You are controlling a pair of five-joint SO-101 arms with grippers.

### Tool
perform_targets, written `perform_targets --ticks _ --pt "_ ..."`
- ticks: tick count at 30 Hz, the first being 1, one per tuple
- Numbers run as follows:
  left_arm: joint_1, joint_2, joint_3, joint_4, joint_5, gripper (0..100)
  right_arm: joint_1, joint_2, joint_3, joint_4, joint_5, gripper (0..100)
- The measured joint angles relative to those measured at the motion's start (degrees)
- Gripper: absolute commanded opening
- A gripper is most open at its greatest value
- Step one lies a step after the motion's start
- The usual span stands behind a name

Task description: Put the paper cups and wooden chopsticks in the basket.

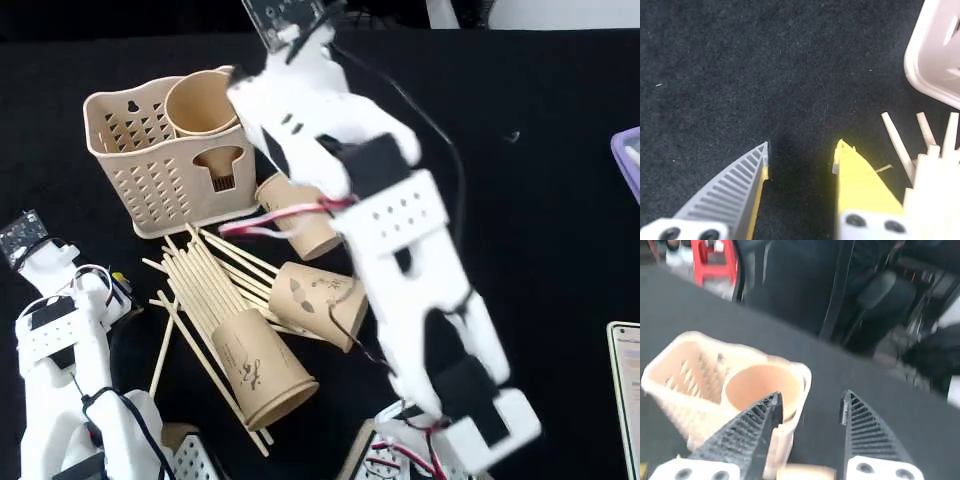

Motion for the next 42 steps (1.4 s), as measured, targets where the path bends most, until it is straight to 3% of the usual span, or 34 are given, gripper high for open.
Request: perform_targets --ticks 8,17,21,29,32,42 --pt "0.00 0.00 0.00 0.00 0.00 22 2.11 -8.53 0.00 22.59 3.78 19.4" --pt "0.00 0.00 0.00 0.00 0.00 22 15.38 -15.91 5.10 37.80 26.90 19.4" --pt "0.00 0.00 0.00 0.00 0.00 22 15.74 -24.26 20.31 36.13 33.76 19.4" --pt "0.00 0.00 0.00 0.00 0.00 22 15.65 -52.22 65.76 13.98 47.91 19.5" --pt "0.00 0.00 0.00 0.00 0.00 22 15.65 -61.71 79.65 10.64 52.40 23.7" --pt "0.00 0.00 0.00 0.00 0.00 22 15.65 -81.93 97.67 12.04 58.81 26.8"
